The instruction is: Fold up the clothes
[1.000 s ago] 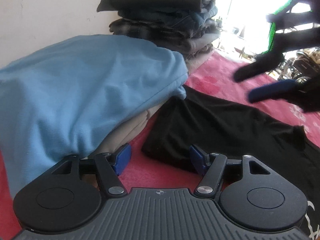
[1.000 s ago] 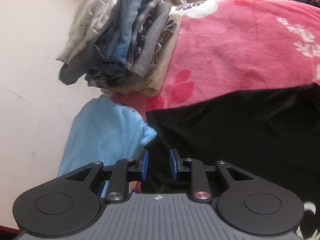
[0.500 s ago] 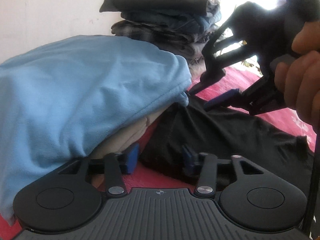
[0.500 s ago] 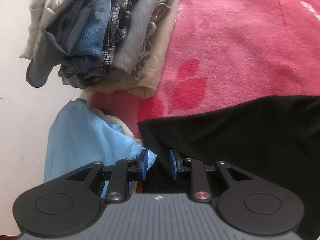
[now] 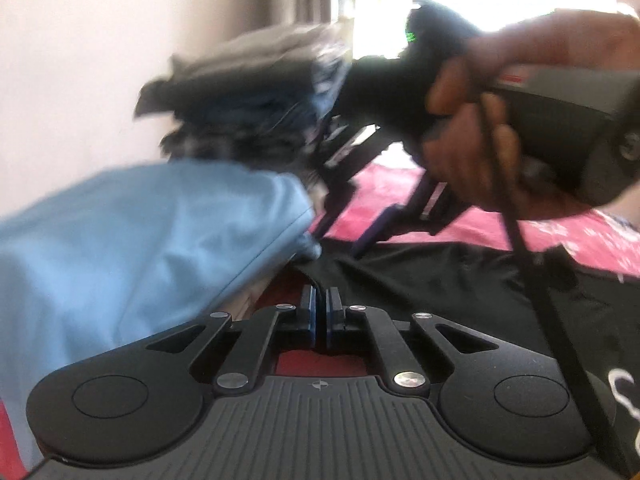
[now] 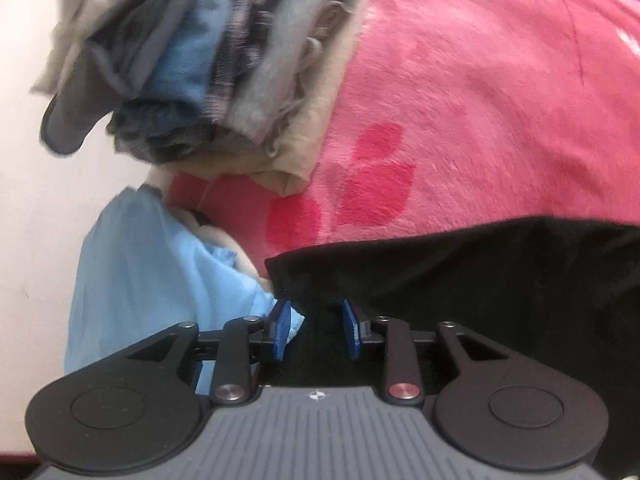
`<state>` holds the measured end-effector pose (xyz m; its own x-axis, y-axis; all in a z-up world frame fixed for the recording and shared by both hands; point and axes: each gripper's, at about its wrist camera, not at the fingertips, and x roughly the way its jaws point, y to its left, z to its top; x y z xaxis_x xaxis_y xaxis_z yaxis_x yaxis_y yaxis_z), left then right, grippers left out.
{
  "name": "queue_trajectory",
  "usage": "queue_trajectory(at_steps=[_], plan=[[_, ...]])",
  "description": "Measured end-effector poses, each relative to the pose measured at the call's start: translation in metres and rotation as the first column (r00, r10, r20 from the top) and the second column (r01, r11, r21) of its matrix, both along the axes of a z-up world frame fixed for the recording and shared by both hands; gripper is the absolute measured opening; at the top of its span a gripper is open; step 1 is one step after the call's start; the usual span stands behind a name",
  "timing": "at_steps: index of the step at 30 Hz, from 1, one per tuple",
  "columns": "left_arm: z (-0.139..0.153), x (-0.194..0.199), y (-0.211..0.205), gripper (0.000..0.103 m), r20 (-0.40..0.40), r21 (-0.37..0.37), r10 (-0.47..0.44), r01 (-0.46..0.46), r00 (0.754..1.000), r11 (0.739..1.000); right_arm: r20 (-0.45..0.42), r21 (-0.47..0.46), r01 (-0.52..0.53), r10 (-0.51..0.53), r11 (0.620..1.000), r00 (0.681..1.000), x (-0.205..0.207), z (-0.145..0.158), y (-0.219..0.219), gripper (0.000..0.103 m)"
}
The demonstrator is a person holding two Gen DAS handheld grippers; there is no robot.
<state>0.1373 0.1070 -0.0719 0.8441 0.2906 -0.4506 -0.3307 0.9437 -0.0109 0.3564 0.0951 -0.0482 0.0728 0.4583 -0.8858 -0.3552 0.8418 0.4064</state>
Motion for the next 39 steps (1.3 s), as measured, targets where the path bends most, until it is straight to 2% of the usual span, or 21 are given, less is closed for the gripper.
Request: queue_trajectory(at_steps=[3,5,7,10,12,13,15,16,17,19,23,26,29,32,36,39], plan=[[0.0,0.002,-0.007,0.002,0.001,0.029,-0.031,0.031,1.0,0.999,0.051,-0.045,-0.101,0.104,0.994,0.993,-0.006,0.008,0.01,0.034],[0.0,0.002,-0.01,0.002,0.002,0.038,-0.037,0.037,0.999,0.999,0.08,-0.094,-0.19,0.198,0.977,0.977,-0.013,0.013,0.02,0.034],[0.0,0.003,-0.014,0.002,-0.002,0.043,-0.048,0.048,0.999,0.998,0.114,-0.158,-0.288,0.308,0.944,0.945,-0.023,0.016,0.032,0.034],[0.0,0.006,-0.016,0.002,-0.005,0.05,-0.059,0.06,0.998,0.997,0.118,-0.272,-0.417,0.46,0.867,0.88,-0.04,0.011,0.05,0.036],[0.0,0.005,-0.02,0.002,-0.004,0.06,-0.07,0.07,0.998,0.996,0.128,-0.335,-0.454,0.517,0.826,0.846,-0.05,0.004,0.056,0.036],[0.0,0.004,-0.021,0.002,-0.004,0.064,-0.077,0.077,0.997,0.995,0.149,-0.351,-0.446,0.519,0.823,0.842,-0.052,0.002,0.057,0.036],[0.0,0.003,-0.023,0.002,-0.007,0.072,-0.093,0.093,0.996,0.993,0.187,-0.371,-0.428,0.518,0.824,0.835,-0.054,-0.002,0.057,0.027],[0.001,0.002,-0.024,0.002,-0.006,0.078,-0.099,0.099,0.995,0.992,0.2,-0.35,-0.415,0.5,0.84,0.843,-0.054,-0.002,0.054,0.017],[0.002,0.001,-0.025,0.002,-0.004,0.085,-0.104,0.104,0.995,0.991,0.211,-0.325,-0.399,0.476,0.858,0.854,-0.053,-0.001,0.049,0.011],[0.004,-0.002,-0.027,0.002,0.002,0.106,-0.118,0.117,0.993,0.987,0.242,-0.273,-0.359,0.425,0.893,0.872,-0.051,0.007,0.036,0.006],[0.01,-0.007,-0.03,0.002,0.018,0.141,-0.156,0.152,0.988,0.978,0.312,-0.106,-0.264,0.284,0.959,0.907,-0.05,0.031,-0.005,0.006],[0.015,-0.01,-0.036,0.002,0.028,0.171,-0.197,0.189,0.98,0.967,0.333,0.051,-0.151,0.126,0.987,0.935,-0.051,0.046,-0.047,0.006],[0.018,-0.012,-0.044,0.002,0.028,0.2,-0.248,0.238,0.968,0.951,0.321,0.189,-0.043,-0.021,0.981,0.947,-0.051,0.049,-0.093,0.006],[0.017,-0.012,-0.058,0.002,0.006,0.22,-0.315,0.306,0.949,0.926,0.284,0.28,0.045,-0.128,0.959,0.95,-0.053,0.035,-0.137,0.006],[0.014,-0.018,-0.069,0.005,-0.048,0.232,-0.383,0.383,0.922,0.894,0.227,0.336,0.163,-0.247,0.928,0.942,-0.047,0.002,-0.18,0.007],[0.011,-0.026,-0.072,0.007,-0.093,0.238,-0.422,0.432,0.902,0.87,0.158,0.384,0.253,-0.334,0.888,0.929,-0.041,-0.022,-0.21,0.007]])
